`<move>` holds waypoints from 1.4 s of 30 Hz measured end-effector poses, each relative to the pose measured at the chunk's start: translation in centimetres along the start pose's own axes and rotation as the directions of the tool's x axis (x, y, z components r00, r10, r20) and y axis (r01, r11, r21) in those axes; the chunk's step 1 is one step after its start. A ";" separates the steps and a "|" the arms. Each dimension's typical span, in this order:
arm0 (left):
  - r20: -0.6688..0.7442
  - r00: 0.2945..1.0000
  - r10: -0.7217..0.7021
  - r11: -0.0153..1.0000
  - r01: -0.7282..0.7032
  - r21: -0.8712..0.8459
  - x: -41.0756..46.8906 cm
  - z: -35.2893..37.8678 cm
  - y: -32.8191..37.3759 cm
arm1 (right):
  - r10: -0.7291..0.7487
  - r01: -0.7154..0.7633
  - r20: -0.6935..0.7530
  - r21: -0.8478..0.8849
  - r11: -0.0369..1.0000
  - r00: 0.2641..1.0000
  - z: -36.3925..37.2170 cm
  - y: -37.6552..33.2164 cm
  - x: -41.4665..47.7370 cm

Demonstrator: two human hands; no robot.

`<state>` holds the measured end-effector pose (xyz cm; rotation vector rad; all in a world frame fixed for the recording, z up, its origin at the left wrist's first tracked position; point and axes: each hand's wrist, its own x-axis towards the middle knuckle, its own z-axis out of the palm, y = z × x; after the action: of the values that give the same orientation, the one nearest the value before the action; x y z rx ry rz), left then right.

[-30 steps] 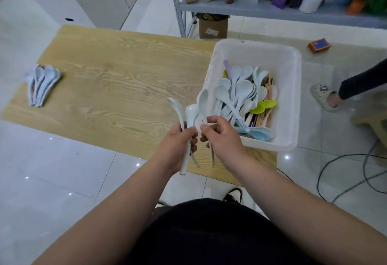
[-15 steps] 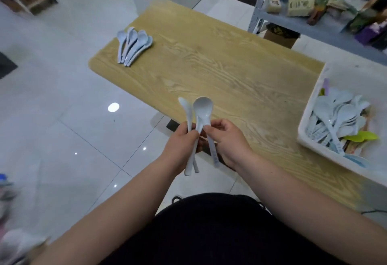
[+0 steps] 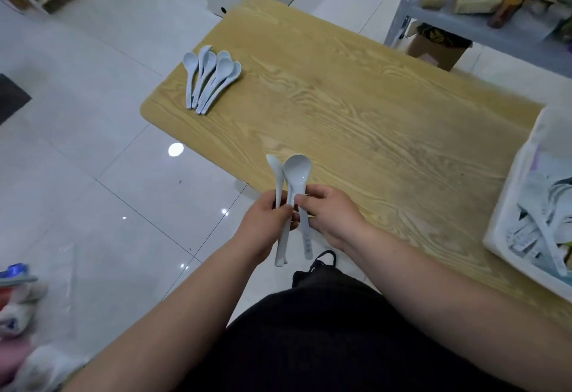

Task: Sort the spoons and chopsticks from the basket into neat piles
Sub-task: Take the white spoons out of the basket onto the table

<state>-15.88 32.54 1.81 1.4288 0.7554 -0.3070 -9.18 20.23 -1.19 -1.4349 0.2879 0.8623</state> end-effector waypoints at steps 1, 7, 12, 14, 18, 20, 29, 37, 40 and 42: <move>-0.006 1.000 -0.008 1.000 0.008 0.011 0.8 -0.5 0.6 | 0.012 -0.012 0.009 0.000 1.000 1.000 0.3 -0.8 1.1; -0.044 0.998 -0.038 0.994 0.042 0.105 6.4 -3.8 3.9 | 0.016 -0.012 0.082 -0.055 0.998 0.996 2.8 -4.5 7.3; -0.037 0.996 -0.082 0.991 0.086 0.106 10.5 -7.1 5.1 | 0.039 -0.032 0.051 -0.135 0.990 0.998 5.9 -6.4 11.6; -0.007 0.995 -0.103 0.987 0.103 0.119 12.3 -9.1 5.5 | 0.066 -0.059 0.036 -0.166 0.984 0.997 7.5 -6.9 13.4; 0.015 0.992 -0.126 0.977 0.122 0.177 17.0 -14.0 6.9 | 0.083 -0.084 -0.014 -0.221 0.972 0.996 12.1 -7.8 18.0; 0.047 0.988 -0.146 0.974 0.135 0.181 19.7 -16.3 8.4 | 0.055 -0.076 -0.082 -0.273 0.959 0.995 14.5 -8.7 20.4; 0.107 0.992 -0.069 0.943 0.030 0.332 30.0 -26.2 14.4 | 0.038 -0.123 -0.317 -0.250 0.960 0.947 22.4 -12.9 28.9; -0.124 0.985 0.122 0.797 -0.023 0.604 38.1 -32.9 16.2 | 0.068 -0.215 -0.519 -0.229 0.949 0.852 21.0 -14.9 34.1; -0.121 0.985 0.125 0.761 -0.017 0.648 39.9 -33.4 16.2 | 0.060 -0.231 -0.528 -0.264 0.936 0.847 20.9 -15.2 35.2; -0.099 0.987 0.126 0.721 -0.022 0.692 40.7 -33.3 16.3 | 0.047 -0.238 -0.524 -0.304 0.922 0.851 21.1 -15.1 35.6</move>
<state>14.62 76.81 -10.05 2.2123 0.7227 -0.4606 18.34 53.55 -9.80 -2.0054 0.6741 0.6602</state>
